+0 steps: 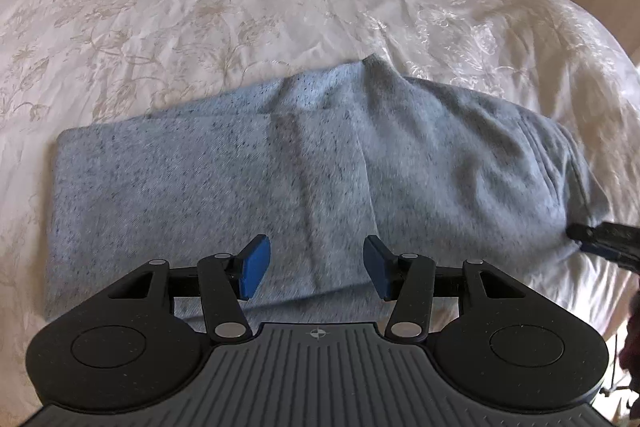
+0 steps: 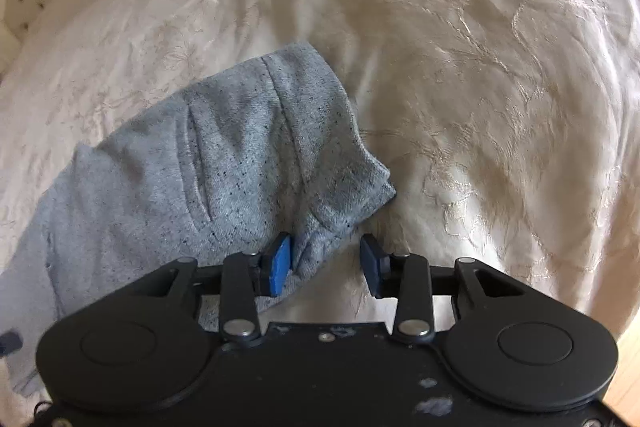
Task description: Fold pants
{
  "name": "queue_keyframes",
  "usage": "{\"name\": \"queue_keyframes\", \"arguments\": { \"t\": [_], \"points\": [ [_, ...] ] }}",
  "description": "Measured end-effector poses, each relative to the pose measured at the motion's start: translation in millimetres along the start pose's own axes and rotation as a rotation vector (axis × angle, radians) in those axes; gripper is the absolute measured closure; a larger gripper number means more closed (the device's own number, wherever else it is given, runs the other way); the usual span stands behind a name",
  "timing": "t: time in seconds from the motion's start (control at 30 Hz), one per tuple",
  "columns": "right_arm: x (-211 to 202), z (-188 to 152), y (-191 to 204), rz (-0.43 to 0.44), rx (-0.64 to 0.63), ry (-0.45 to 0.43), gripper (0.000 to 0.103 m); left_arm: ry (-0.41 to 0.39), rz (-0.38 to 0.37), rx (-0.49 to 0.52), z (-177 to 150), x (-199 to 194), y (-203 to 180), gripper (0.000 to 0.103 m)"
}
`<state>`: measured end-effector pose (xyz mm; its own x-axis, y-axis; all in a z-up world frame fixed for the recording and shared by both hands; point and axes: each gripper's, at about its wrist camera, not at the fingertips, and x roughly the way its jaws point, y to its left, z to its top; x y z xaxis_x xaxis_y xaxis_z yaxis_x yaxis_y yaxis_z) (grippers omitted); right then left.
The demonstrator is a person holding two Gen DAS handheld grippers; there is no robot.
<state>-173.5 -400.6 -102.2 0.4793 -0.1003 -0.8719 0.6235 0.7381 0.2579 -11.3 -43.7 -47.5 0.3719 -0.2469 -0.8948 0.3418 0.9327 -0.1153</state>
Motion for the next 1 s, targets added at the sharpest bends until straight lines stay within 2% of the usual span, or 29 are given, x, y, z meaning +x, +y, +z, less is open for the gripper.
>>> {"name": "queue_keyframes", "arguments": {
  "t": [0.03,0.23,0.37,0.67,0.73,0.8,0.87,0.93,0.97,1.0],
  "points": [
    [-2.3,1.6,-3.2,0.019,0.003,0.002,0.060,0.004,0.003,0.000,2.9,3.6,-1.4,0.053],
    [-13.8,18.8,-39.0,0.143,0.090,0.008,0.036,0.045,0.028,-0.027,18.4,34.7,-3.3,0.053],
    [-6.8,30.6,-49.8,0.222,0.121,0.034,0.034,0.103,0.044,-0.050,17.6,59.4,1.4,0.053],
    [39.1,57.6,-44.8,0.317,0.092,0.112,0.031,0.145,0.014,-0.095,18.6,73.1,12.1,0.048],
    [49.8,62.9,-40.0,0.333,0.081,0.121,0.024,0.149,0.018,-0.087,18.4,74.2,10.9,0.046],
    [55.1,66.1,-35.3,0.350,0.076,0.123,0.012,0.149,0.019,-0.075,18.0,75.7,8.6,0.043],
    [59.5,68.9,-29.6,0.356,0.076,0.119,0.006,0.148,0.024,-0.062,18.5,78.6,4.2,0.037],
    [62.8,70.3,-24.2,0.347,0.076,0.112,0.005,0.148,0.024,-0.044,17.8,80.6,-0.7,0.033],
    [63.5,71.1,-22.1,0.345,0.074,0.105,0.008,0.149,0.033,-0.026,17.4,81.1,-3.6,0.033],
    [63.7,72.3,-20.5,0.337,0.069,0.097,0.028,0.148,0.042,-0.009,17.5,81.4,-6.3,0.033]
  ]
}}
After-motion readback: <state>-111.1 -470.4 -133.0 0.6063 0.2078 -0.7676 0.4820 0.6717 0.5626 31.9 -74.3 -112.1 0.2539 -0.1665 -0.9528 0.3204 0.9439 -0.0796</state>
